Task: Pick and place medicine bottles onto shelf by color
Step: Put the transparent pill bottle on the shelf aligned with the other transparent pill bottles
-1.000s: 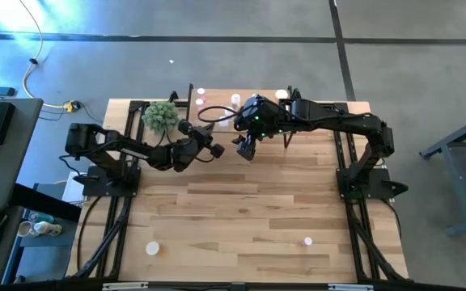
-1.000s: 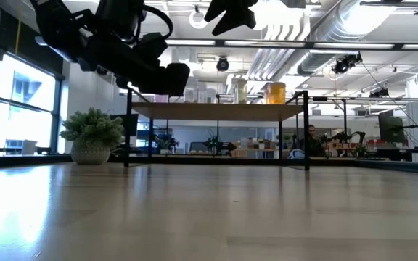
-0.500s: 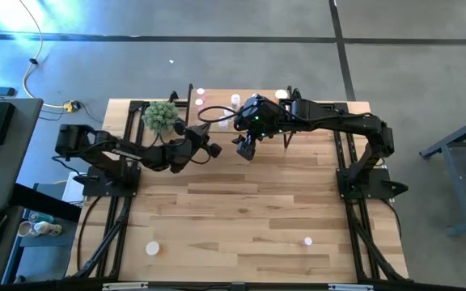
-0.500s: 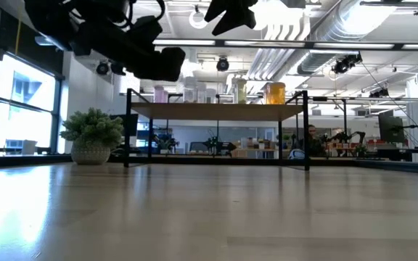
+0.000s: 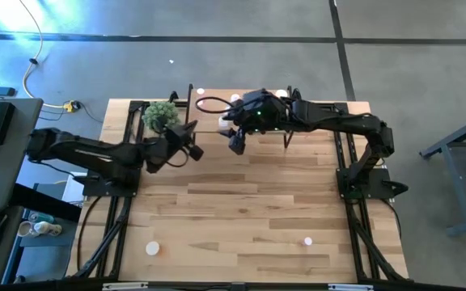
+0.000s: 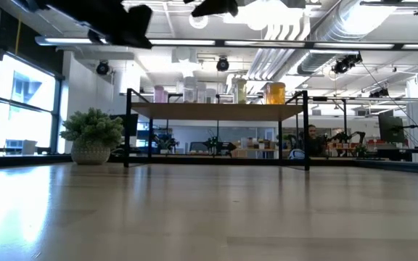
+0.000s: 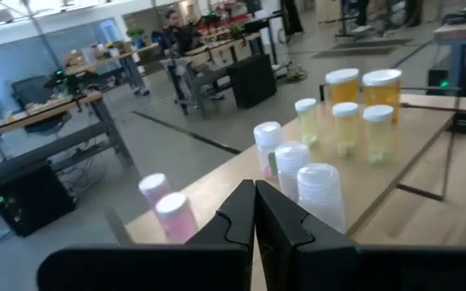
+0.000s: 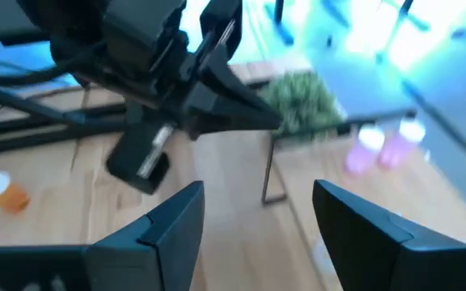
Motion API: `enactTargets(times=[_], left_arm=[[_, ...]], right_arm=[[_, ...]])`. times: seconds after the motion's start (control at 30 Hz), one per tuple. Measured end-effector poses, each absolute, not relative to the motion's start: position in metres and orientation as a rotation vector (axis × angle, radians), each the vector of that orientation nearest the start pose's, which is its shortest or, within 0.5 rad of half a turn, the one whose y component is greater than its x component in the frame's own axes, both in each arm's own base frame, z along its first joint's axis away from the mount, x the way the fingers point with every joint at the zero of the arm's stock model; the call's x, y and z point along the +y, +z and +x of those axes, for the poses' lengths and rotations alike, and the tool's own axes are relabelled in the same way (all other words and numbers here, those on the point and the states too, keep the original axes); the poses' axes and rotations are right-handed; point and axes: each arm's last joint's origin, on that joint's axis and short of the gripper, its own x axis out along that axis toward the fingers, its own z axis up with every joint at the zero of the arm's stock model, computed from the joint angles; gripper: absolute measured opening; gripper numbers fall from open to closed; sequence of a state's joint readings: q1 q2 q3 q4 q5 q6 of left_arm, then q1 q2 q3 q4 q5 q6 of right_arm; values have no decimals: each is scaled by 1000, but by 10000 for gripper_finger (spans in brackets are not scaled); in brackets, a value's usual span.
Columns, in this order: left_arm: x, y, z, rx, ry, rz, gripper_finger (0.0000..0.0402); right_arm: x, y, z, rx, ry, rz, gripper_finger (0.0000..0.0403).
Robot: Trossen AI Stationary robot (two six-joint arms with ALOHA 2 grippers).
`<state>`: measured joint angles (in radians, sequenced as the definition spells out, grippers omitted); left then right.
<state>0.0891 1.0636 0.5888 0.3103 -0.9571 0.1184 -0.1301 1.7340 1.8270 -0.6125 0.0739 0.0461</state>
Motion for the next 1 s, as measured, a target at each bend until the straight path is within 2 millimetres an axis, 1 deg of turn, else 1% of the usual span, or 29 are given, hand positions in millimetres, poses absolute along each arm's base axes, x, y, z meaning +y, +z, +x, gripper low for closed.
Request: enactTargets(times=[0.13, 0.23, 0.4, 0.57, 0.7, 0.8, 1.0], left_arm=[[40, 272, 193, 227, 986, 133, 0], [38, 276, 177, 236, 930, 91, 0], [34, 269, 159, 249, 842, 86, 0], [32, 252, 147, 253, 789, 72, 0], [30, 238, 141, 268, 722, 76, 0], [29, 239, 138, 265, 707, 124, 0], [28, 244, 134, 244, 676, 156, 0]], right_arm=[[-55, 393, 392, 415, -232, -41, 222], [-60, 382, 397, 382, -254, -91, 222], [-73, 368, 401, 304, -306, -95, 222], [-84, 355, 402, 218, -343, -38, 222], [-90, 344, 402, 170, -360, -29, 222], [-93, 339, 401, 181, -366, -28, 222], [-106, 347, 406, 62, -377, -105, 229]])
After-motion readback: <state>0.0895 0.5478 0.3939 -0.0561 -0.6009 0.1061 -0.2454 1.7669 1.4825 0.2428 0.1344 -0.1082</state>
